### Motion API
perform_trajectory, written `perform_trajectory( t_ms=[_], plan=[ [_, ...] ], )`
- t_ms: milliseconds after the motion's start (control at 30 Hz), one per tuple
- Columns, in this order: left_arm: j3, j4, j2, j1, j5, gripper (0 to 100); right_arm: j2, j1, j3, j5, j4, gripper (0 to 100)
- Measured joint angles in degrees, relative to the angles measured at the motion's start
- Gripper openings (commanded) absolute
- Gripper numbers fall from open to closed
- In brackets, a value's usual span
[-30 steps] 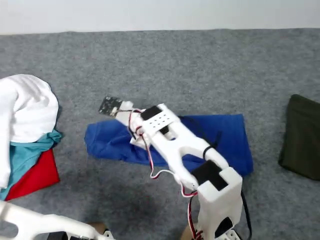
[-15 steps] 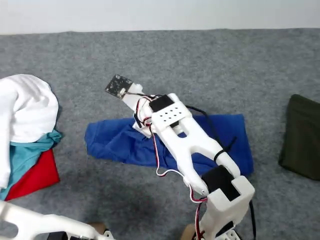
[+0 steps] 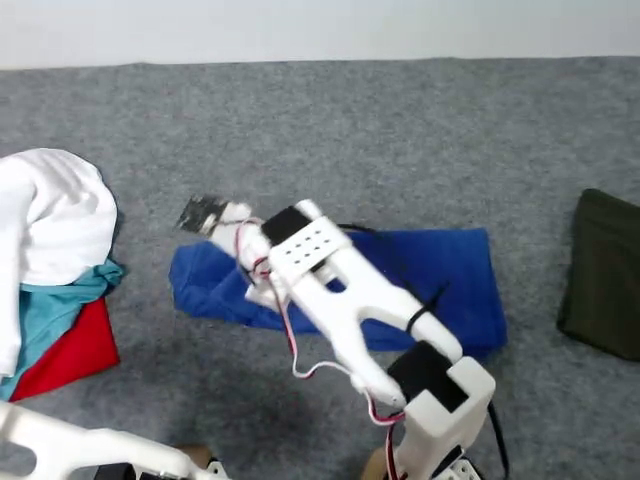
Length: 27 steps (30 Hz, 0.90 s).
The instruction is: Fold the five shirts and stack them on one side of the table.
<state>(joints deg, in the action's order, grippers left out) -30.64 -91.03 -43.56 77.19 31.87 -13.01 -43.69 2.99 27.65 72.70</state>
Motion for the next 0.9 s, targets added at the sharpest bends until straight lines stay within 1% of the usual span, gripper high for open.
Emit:
perform_trajectory(
  t_ms=[100, 233, 300, 400, 600, 667, 900],
  plan=[
    [0.00, 0.00, 0.00, 0.00, 0.00, 0, 0.00, -2.55, 0.00, -0.18, 0.35, 22.9],
    [0.00, 0.00, 0.00, 0.00, 0.00, 0, -0.26, -2.02, 0.00, -0.18, -2.37, 22.9],
    [0.00, 0.00, 0.00, 0.00, 0.00, 0, -2.29, -0.35, -0.09, 0.53, -5.10, 22.9],
    [0.00, 0.00, 0.00, 0.00, 0.00, 0, -8.09, 4.04, -0.35, 3.25, -9.85, 22.9],
    [0.00, 0.00, 0.00, 0.00, 0.00, 0, -18.99, 9.85, -11.34, 5.01, -11.60, 22.9],
    [0.00, 0.00, 0.00, 0.00, 0.00, 0, -20.84, 10.46, -15.30, 5.19, -10.37, 22.9],
    [0.00, 0.00, 0.00, 0.00, 0.18, 0, -21.27, 9.41, -27.96, 5.19, 1.05, 22.9]
  ],
)
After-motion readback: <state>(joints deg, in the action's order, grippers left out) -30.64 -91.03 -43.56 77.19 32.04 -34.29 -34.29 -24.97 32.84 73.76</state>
